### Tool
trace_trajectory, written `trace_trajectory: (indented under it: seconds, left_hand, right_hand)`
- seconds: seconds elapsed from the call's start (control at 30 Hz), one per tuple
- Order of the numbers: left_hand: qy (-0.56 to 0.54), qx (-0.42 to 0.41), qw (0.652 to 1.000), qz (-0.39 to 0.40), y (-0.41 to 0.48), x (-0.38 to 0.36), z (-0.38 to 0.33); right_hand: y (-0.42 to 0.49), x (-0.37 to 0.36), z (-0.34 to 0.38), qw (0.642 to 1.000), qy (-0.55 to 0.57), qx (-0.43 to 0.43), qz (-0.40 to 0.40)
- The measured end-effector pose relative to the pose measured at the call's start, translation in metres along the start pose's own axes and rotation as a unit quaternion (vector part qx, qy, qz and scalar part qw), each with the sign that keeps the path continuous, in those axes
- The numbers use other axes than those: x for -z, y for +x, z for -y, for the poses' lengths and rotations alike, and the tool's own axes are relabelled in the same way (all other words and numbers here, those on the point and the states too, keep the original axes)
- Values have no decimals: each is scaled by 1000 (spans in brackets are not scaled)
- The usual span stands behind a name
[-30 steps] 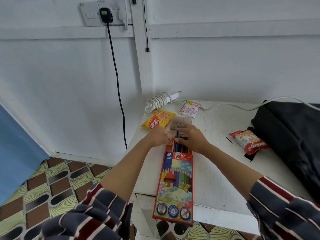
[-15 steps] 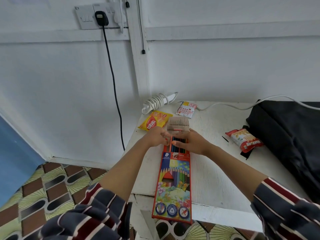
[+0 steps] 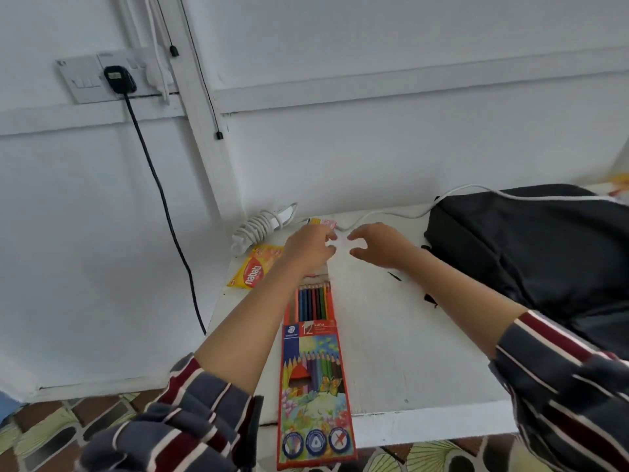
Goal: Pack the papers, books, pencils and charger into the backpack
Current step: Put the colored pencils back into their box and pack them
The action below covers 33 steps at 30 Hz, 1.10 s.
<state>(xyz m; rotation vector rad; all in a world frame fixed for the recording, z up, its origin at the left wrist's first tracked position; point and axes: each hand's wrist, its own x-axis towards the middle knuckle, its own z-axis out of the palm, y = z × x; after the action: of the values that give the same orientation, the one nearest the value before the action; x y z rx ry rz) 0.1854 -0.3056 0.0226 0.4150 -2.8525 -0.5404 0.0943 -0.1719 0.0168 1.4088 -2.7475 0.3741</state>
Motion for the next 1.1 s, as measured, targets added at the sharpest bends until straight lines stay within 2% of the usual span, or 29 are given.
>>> trace_trajectory:
  seconds: [0.27,0.63,0.8,1.1]
  left_hand:
    - [36,-98,994,18,47,-23,-107]
    - [46,-224,972,49,95,-106,-336]
    - [46,-238,968,64,112,-145,-418]
    - [32,-235,964,118,166,-204,-511]
  right_hand:
    - [-52,65,-89,994,5,-105,-17]
    - [-168,143,-270,979,-20,-198,-47]
    - [-221,161,-351,969,-7,-242,-48]
    - [-272,169,-479,955,12,-294,-34]
